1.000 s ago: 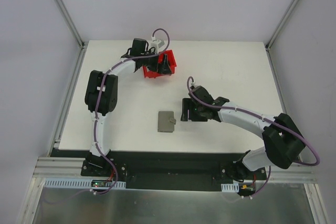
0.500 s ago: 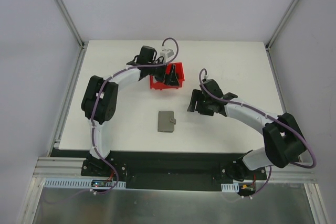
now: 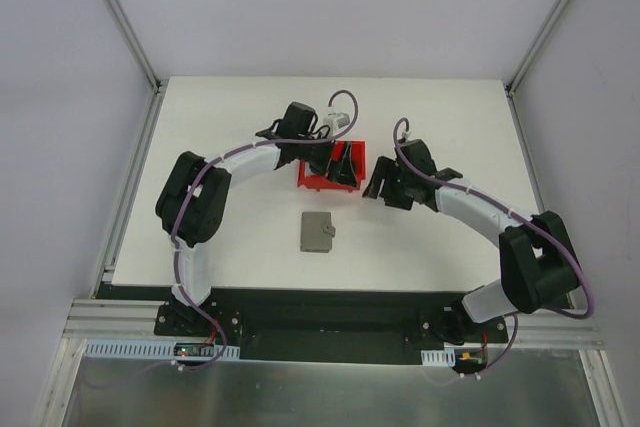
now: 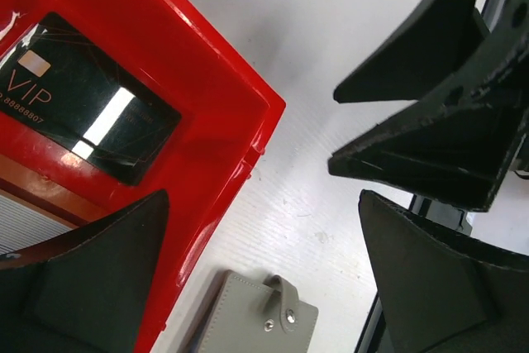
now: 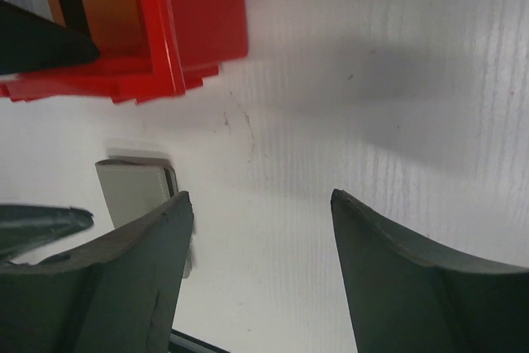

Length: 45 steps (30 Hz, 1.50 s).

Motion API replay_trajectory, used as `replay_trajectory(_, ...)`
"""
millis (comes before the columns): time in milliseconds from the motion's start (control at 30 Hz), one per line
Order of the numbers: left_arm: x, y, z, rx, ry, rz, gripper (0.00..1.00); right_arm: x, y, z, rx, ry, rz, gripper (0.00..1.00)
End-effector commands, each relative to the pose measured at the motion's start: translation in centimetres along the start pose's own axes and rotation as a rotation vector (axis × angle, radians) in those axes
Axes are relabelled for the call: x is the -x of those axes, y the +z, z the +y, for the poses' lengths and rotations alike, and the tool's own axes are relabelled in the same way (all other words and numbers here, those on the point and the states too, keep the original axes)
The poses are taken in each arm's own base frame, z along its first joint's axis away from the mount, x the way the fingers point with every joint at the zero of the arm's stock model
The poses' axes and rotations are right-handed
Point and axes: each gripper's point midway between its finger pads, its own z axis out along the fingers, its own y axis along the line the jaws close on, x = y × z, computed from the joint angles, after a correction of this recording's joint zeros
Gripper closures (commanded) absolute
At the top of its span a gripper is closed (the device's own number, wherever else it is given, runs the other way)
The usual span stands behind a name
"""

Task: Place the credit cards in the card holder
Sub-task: Move the storage box to the center of the board.

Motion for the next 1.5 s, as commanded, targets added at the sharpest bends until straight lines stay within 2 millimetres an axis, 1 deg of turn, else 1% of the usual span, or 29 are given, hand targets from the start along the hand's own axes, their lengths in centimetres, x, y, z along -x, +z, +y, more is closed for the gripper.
replay_trajectory(0, 0.4, -0.8, -2.8, -0.034, 0.000, -0.019, 0.04, 3.6, 0.0, 2.2, 0.070, 0.023, -0.059, 0.30)
replay_trajectory(167, 0.8, -1.5, -3.7, -0.033, 0.005, -0.045, 0.04, 5.3, 0.6, 2.2, 0.073, 0.032, -0.066, 0.30)
replay_trajectory(267, 1.1, -1.8, -3.9, -0.024, 0.009, -0.056, 0.03, 6.4, 1.1, 2.8, 0.091, 0.032, -0.062, 0.30)
replay_trajectory(367, 1.7, -2.2, -3.7, 0.010, 0.021, -0.080, 0.02, 6.8, 1.5, 3.3, 0.104, 0.034, -0.050, 0.31)
replay_trajectory(467, 2.6, -3.1, -3.7, 0.062, 0.047, -0.119, 0.01, 7.1, 2.1, 3.6, 0.104, 0.033, -0.046, 0.33)
replay_trajectory(567, 3.4, -4.5, -3.4, 0.137, 0.072, -0.169, 0.01, 7.4, 2.9, 3.3, 0.085, 0.015, -0.040, 0.36)
replay_trajectory(633, 3.5, -5.7, -2.6, 0.220, 0.073, -0.207, 0.01, 7.7, 3.5, 3.2, 0.073, -0.001, -0.033, 0.39)
replay_trajectory(800, 3.0, -9.7, -0.8, 0.437, 0.086, -0.301, 0.01, 8.4, 4.2, 2.8, 0.029, -0.062, -0.016, 0.47)
replay_trajectory(933, 1.4, -12.5, 0.2, 0.534, 0.044, -0.350, 0.01, 9.1, 4.3, 2.7, 0.004, -0.118, -0.017, 0.55)
replay_trajectory(967, 1.1, -13.3, 0.0, 0.542, 0.041, -0.367, 0.01, 9.3, 4.4, 2.7, 0.001, -0.132, -0.015, 0.56)
replay_trajectory(1033, 0.0, -14.2, 0.0, 0.565, 0.030, -0.381, 0.01, 9.5, 4.4, 2.9, 0.006, -0.162, -0.015, 0.59)
replay_trajectory(1133, -2.1, -14.9, 0.0, 0.578, 0.018, -0.383, 0.01, 9.9, 4.4, 2.7, -0.007, -0.194, -0.016, 0.63)
replay_trajectory(1267, -5.2, -15.5, 0.2, 0.593, -0.021, -0.384, 0.01, 10.0, 4.5, 2.7, -0.010, -0.239, 0.004, 0.69)
replay_trajectory(1333, -6.2, -15.8, 0.2, 0.596, -0.041, -0.391, 0.01, 10.0, 4.7, 2.7, -0.008, -0.259, 0.017, 0.70)
replay_trajectory(1400, -7.0, -16.0, 0.0, 0.591, -0.054, -0.399, 0.01, 9.9, 4.8, 3.0, 0.010, -0.281, 0.032, 0.76)
replay_trajectory(1467, -7.6, -16.1, -0.1, 0.588, -0.065, -0.406, 0.01, 10.0, 4.9, 3.2, 0.019, -0.304, 0.041, 0.78)
